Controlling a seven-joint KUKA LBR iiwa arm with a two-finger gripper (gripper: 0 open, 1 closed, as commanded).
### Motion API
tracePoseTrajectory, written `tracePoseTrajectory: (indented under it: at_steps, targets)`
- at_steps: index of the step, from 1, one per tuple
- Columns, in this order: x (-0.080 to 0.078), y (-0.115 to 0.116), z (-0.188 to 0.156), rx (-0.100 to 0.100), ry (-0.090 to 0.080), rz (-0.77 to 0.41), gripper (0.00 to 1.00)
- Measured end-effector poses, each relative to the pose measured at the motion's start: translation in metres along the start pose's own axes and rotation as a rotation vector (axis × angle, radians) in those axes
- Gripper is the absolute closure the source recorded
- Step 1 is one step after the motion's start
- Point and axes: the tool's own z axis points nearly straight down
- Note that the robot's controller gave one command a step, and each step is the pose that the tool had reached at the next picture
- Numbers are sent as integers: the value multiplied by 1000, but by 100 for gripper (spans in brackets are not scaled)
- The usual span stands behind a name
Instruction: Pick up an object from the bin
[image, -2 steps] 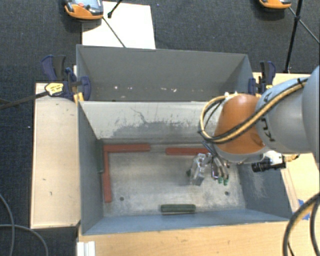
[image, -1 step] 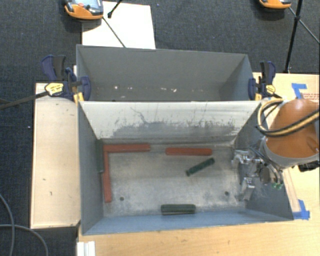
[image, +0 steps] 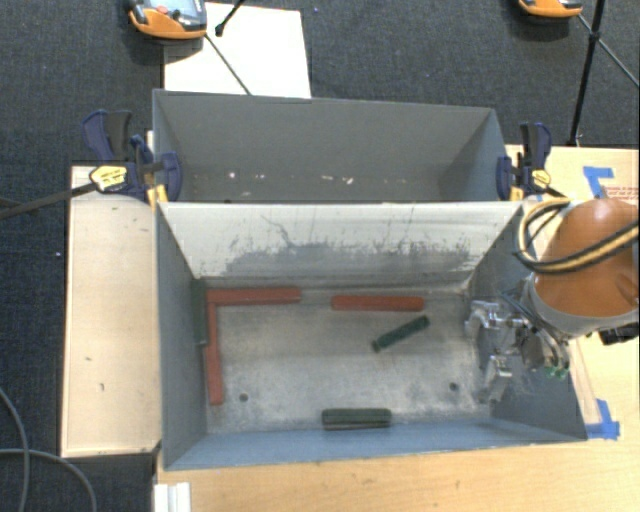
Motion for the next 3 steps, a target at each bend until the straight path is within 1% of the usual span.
tracePoseTrajectory:
  at_steps: [1,2,3]
  targets:
    - [-20,30,2,2,2,-123,0]
    - [-47,80,2,-4,-3,-272,0]
    - [-64,98,38,-2,-1,-175,100]
